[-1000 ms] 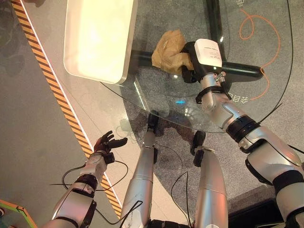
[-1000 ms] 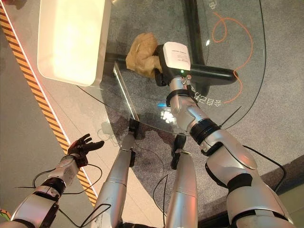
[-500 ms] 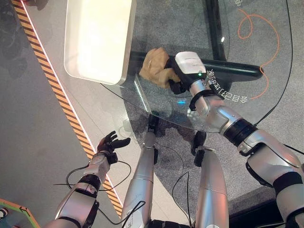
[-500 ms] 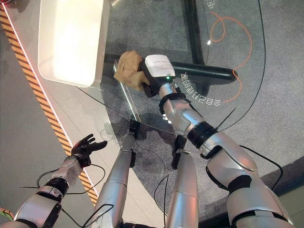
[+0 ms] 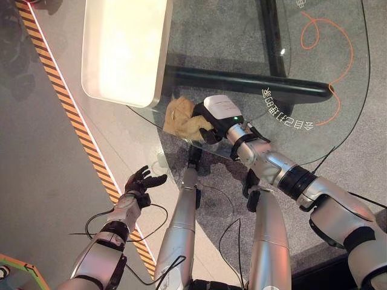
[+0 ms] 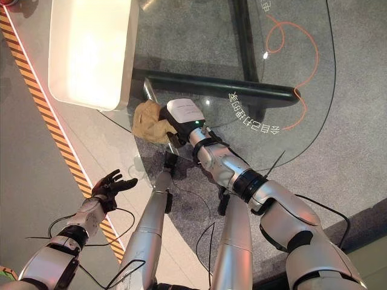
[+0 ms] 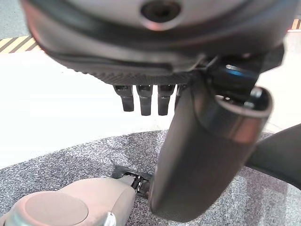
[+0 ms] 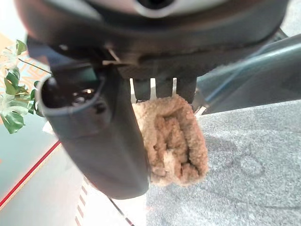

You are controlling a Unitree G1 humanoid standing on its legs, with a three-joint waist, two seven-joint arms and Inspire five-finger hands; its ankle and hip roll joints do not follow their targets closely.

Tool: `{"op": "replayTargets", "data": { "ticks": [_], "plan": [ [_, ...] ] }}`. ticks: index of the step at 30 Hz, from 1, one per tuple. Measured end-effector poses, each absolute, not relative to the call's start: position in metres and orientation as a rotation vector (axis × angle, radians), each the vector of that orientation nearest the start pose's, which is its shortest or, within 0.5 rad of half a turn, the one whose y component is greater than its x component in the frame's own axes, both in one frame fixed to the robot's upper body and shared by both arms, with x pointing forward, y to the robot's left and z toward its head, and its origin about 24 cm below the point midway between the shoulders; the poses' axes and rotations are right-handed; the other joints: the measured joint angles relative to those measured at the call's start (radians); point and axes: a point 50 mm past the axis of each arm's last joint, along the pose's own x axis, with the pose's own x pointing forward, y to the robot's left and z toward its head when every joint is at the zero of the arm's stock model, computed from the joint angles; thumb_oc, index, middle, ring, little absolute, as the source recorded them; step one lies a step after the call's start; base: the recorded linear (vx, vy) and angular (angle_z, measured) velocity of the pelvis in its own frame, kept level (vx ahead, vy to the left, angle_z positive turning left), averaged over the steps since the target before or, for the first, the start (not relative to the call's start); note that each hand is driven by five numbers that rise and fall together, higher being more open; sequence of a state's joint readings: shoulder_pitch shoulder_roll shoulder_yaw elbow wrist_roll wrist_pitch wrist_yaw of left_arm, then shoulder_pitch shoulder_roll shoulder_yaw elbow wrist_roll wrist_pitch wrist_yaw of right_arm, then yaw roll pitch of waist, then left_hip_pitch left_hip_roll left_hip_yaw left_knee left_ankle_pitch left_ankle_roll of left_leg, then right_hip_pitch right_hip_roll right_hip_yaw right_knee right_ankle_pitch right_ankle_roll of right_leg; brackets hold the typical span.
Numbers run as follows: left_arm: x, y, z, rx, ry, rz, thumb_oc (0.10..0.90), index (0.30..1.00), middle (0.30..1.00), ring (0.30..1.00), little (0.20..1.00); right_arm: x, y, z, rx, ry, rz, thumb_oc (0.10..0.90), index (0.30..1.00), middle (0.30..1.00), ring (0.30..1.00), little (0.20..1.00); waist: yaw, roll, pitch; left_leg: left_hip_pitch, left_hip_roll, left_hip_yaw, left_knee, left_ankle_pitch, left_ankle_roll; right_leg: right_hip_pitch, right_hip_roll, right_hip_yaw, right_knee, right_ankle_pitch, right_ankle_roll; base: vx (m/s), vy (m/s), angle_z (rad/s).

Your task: Wipe the table with a cloth and put it in the basket.

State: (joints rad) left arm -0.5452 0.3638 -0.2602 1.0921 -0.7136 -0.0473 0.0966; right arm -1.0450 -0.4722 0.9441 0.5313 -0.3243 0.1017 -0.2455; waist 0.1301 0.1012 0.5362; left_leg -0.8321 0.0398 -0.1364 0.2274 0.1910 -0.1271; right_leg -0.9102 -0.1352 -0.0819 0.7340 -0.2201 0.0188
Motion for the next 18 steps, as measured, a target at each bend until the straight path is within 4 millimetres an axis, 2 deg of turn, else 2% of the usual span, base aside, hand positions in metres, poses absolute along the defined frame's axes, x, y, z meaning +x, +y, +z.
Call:
{"op": "replayTargets", "data": {
  "ticks": [3,7,11,15,18],
  "plan": [
    [0.314,0.236,-0.024,-0.152,0.481,0.275,0.8,0.9,0.9,0.9,0.9,0.376,-0.068,0.167,-1.326,-0.514,0.257,0.1,0.3,0.3,0.3,0.2,0.0,0.0,0.0,0.001,0.0,0.0,0.001,0.003,-0.004,0.0,0.0,0.0,0.003,-0.001,0.001,0.0,0.0,0.0],
    [0.317,0.248,-0.014,-0.299,0.388,0.443,0.8,0.9,0.9,0.9,0.9,0.377,-0.076,0.168,-1.227,-0.507,0.149,0.1,0.3,0.3,0.3,0.2,0.0,0.0,0.0,0.007,0.0,0.0,0.002,0.002,-0.004,0.003,-0.001,0.0,0.014,-0.004,-0.002,0.0,0.0,0.0],
    [0.323,0.267,0.007,-0.413,0.25,0.626,0.8,0.9,0.9,0.9,0.9,0.38,-0.095,0.172,-1.03,-0.462,-0.026,0.1,0.3,0.3,0.3,0.2,0.0,0.0,0.0,0.008,0.001,0.0,0.004,-0.002,-0.008,0.005,0.0,0.001,0.013,-0.004,-0.007,0.0,0.0,0.0],
    [0.331,0.27,0.03,-0.477,0.135,0.693,0.8,0.9,0.9,0.9,0.9,0.381,-0.115,0.176,-0.892,-0.438,-0.186,0.1,0.3,0.3,0.3,0.2,0.0,0.0,0.0,-0.003,0.0,0.0,0.023,-0.009,-0.008,0.004,0.001,0.0,0.008,-0.004,-0.008,0.0,0.0,0.0],
    [0.338,0.267,0.058,-0.515,-0.003,0.73,0.8,0.9,0.9,0.9,0.9,0.38,-0.13,0.183,-0.811,-0.444,-0.296,0.1,0.3,0.3,0.3,0.2,-0.012,-0.001,0.001,-0.025,-0.004,0.0,0.037,-0.016,-0.005,-0.004,0.0,0.002,-0.006,0.005,0.007,0.0,0.0,0.0]
  ]
}}
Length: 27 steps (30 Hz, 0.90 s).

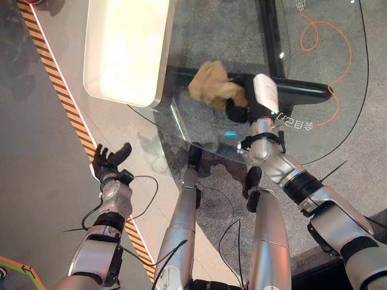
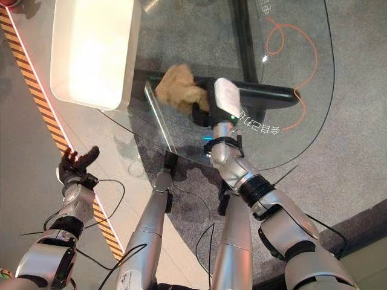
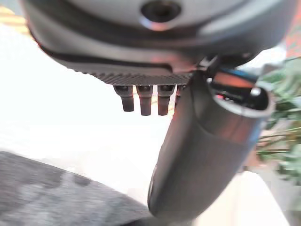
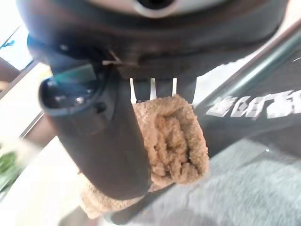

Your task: Wipe the table with a cloth and put it in the basket.

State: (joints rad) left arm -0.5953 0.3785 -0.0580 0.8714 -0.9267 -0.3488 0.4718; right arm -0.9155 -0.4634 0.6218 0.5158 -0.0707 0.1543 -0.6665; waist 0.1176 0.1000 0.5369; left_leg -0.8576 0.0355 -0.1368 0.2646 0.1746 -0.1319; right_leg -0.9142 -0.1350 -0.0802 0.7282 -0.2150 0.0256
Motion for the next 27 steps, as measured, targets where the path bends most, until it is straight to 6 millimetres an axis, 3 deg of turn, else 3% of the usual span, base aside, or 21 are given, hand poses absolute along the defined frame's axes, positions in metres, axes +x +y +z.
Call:
{"op": "replayTargets", "data": {
  "ticks": [8,14,20,27],
  "plan": [
    [0.335,0.263,0.107,-0.631,-0.305,0.804,0.8,0.9,0.9,0.9,0.9,0.366,-0.146,0.181,-0.681,-0.464,-0.411,0.1,0.3,0.3,0.3,0.2,-0.016,-0.004,0.002,-0.002,-0.005,0.003,0.003,-0.001,0.007,0.0,0.0,0.009,-0.007,0.001,0.007,0.0,0.0,0.0],
    [0.332,0.255,0.133,-0.669,-0.448,0.748,0.8,0.9,0.9,0.9,0.9,0.36,-0.158,0.186,-0.609,-0.48,-0.465,0.1,0.3,0.3,0.3,0.2,-0.026,-0.009,0.005,-0.006,-0.005,0.004,0.017,-0.015,0.009,0.001,0.0,0.01,-0.006,0.001,0.007,0.0,0.0,0.0],
    [0.316,0.223,0.157,-0.772,-0.598,0.551,0.8,0.9,0.9,0.9,0.9,0.342,-0.156,0.194,-0.518,-0.572,-0.453,0.1,0.3,0.3,0.3,0.2,-0.038,-0.011,0.006,-0.006,-0.006,0.005,0.017,-0.012,0.013,0.001,0.0,0.011,-0.004,0.001,0.008,0.0,-0.01,0.0],
    [0.316,0.203,0.171,-0.771,-0.657,0.305,0.8,0.9,0.9,0.9,0.9,0.334,-0.146,0.206,-0.47,-0.664,-0.408,0.1,0.3,0.3,0.3,0.2,-0.044,-0.011,0.006,-0.007,-0.006,0.006,0.015,-0.015,0.012,0.0,0.0,0.012,-0.007,0.001,0.008,0.0,0.0,0.0]
  ]
}}
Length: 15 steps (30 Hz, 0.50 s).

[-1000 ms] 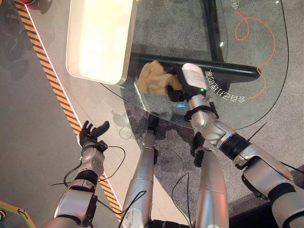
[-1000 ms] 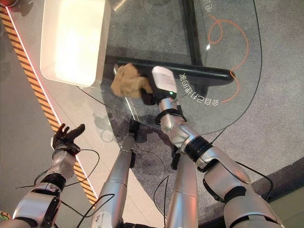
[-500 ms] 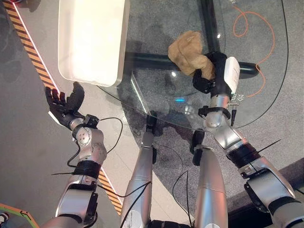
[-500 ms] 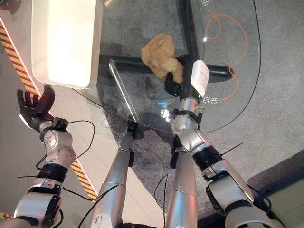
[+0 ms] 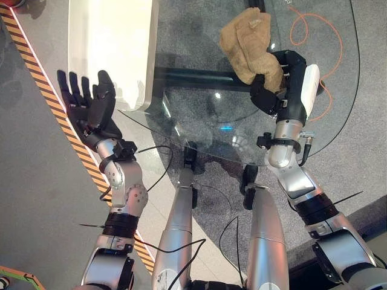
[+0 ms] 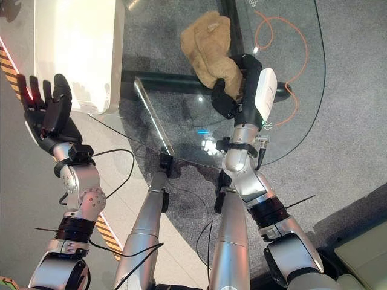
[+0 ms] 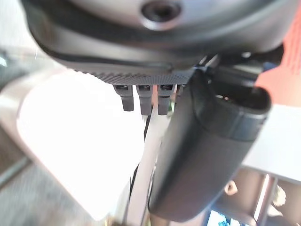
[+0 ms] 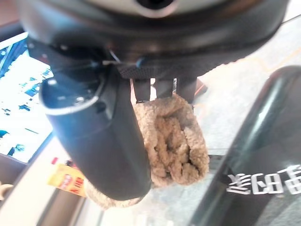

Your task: Wipe the table with a cloth and put it in the basket.

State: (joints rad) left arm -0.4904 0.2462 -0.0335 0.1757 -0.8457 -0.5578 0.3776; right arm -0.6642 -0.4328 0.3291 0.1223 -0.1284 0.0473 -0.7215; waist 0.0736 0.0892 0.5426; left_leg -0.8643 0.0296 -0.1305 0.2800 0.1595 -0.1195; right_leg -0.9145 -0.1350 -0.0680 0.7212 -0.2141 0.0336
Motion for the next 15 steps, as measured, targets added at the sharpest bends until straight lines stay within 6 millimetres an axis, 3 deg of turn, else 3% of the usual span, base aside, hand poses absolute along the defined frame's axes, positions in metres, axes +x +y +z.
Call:
{"op": "replayTargets", "data": {
  "ticks": [15],
  "plan": [
    [0.322,0.164,0.167,-0.798,-0.504,-0.111,0.8,0.9,0.9,0.9,0.9,0.316,-0.132,0.222,-0.423,-0.815,-0.25,0.1,0.3,0.3,0.3,0.2,-0.028,0.0,0.0,0.007,-0.003,0.024,0.001,-0.002,0.01,0.005,0.0,0.023,-0.011,0.005,0.013,0.0,0.009,-0.02]
  ]
}}
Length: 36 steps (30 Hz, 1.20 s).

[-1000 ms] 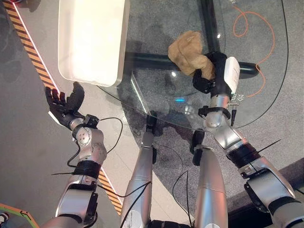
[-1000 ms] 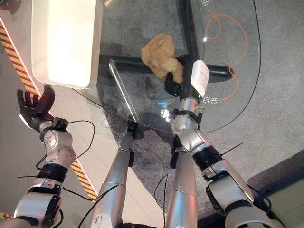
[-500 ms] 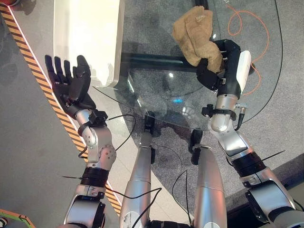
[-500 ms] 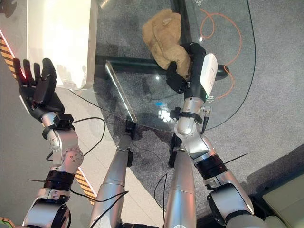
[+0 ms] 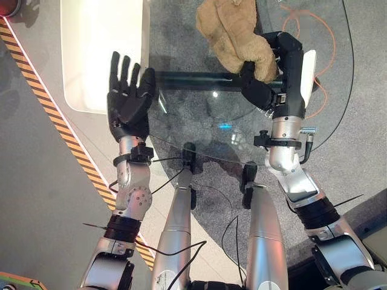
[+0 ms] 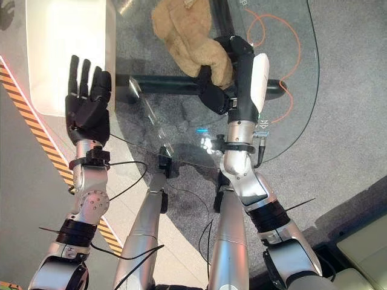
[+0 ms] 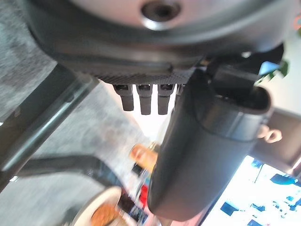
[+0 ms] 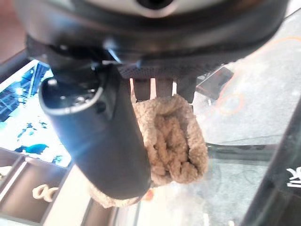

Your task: Wipe the table with a cloth and put it in the basket.

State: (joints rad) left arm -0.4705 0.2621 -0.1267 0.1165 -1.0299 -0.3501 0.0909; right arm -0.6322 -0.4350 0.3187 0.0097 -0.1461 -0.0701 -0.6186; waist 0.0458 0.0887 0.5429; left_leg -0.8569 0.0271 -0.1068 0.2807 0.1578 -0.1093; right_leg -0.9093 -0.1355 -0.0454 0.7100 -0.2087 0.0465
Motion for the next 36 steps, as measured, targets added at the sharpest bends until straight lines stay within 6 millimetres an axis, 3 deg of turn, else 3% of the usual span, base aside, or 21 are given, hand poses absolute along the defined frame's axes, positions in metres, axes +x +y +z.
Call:
{"op": "replayTargets", "data": {
  "ticks": [5,18,24,36],
  "plan": [
    [0.323,0.146,0.161,-0.869,-0.44,-0.243,0.8,0.9,0.9,0.9,0.9,0.314,-0.12,0.22,-0.414,-0.81,-0.138,0.1,0.3,0.3,0.3,0.2,-0.009,0.0,0.0,0.0,0.0,0.0,-0.001,-0.001,0.003,0.0,0.0,0.0,-0.001,0.0,0.0,0.0,0.0,0.0],
    [0.324,0.133,0.162,-1.014,-0.386,-0.402,0.8,0.9,0.9,0.9,0.9,0.311,-0.092,0.202,-0.439,-0.722,0.133,0.1,0.3,0.3,0.3,0.2,-0.024,0.0,0.0,0.019,0.001,0.0,-0.013,0.002,0.004,0.015,0.0,-0.001,-0.007,0.001,0.001,0.0,0.0,0.0],
    [0.323,0.125,0.163,-1.028,-0.369,-0.44,0.8,0.9,0.9,0.9,0.9,0.312,-0.088,0.196,-0.461,-0.685,0.158,0.1,0.3,0.3,0.3,0.2,-0.025,0.0,0.0,0.018,0.001,0.002,-0.022,0.005,0.006,0.014,0.0,0.0,-0.017,0.002,0.002,0.0,0.0,0.0],
    [0.324,0.125,0.168,-1.069,-0.395,-0.458,0.8,0.9,0.9,0.9,0.9,0.313,-0.084,0.205,-0.475,-0.697,0.167,0.1,0.3,0.3,0.3,0.2,-0.024,-0.001,0.0,0.019,0.001,0.002,-0.021,0.008,0.001,0.015,0.0,-0.001,-0.014,0.002,0.003,0.0,0.0,0.0]
  ]
}}
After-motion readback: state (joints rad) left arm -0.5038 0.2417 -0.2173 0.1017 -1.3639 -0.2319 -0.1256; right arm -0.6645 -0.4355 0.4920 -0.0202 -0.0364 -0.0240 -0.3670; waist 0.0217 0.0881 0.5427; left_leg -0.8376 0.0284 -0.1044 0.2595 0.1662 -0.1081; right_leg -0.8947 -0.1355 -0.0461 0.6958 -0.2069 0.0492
